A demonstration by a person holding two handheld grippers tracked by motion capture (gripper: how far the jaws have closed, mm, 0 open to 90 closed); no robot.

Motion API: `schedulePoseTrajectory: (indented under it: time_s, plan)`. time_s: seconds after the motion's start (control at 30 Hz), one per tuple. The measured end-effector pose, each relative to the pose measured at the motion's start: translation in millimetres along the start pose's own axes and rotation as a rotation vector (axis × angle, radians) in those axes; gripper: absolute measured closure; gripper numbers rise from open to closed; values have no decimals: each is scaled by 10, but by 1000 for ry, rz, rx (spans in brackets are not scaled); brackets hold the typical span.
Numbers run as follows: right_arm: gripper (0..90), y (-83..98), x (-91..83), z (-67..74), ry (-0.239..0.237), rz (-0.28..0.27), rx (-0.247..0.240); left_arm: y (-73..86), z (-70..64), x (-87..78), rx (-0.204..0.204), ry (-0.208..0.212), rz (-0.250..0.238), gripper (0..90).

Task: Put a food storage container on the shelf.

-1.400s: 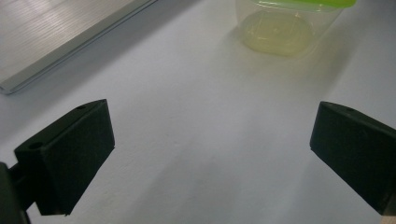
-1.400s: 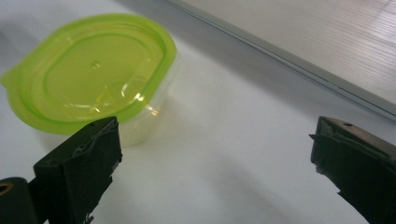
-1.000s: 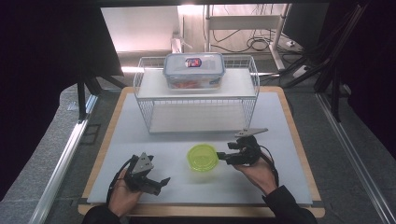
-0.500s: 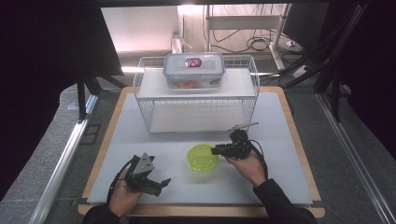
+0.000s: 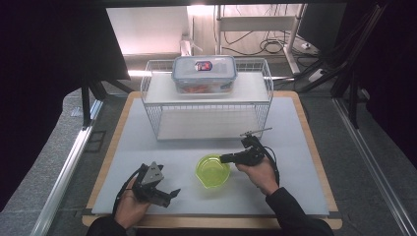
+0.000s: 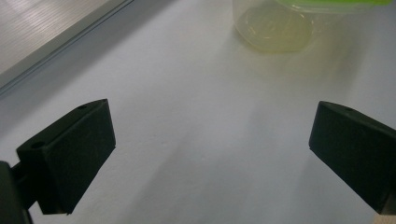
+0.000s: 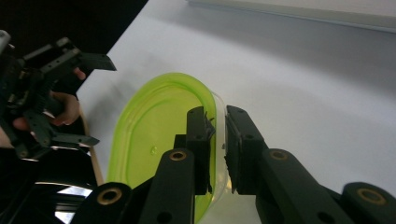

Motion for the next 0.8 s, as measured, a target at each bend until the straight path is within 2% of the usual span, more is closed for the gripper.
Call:
schedulePoseTrajectory:
  time_s: [0.17,0.3,0.37,0.8]
  plan:
    - [824,-7,-19,6,-90,-20,34,0,3,-4,0,-3,-1,4]
    - [832,-20,-64,25,-104,-33,35,-1,3,-8,-1,-4,-4,4]
    - [837,-25,-87,30,-131,-43,44,-1,4,-8,-1,-4,-4,4]
    - [840,-53,-129,45,-127,-61,42,0,6,-6,-2,-4,-4,4]
Point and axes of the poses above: each handheld gripper's, and its own axes: x roughly forward along the jaws, y roughly out of its underside, z roughly to its left, the point moved 3 cm from there along x, roughly forward along the jaws, and after that the axes turned 14 degrees about z, right-handed, at the moved point
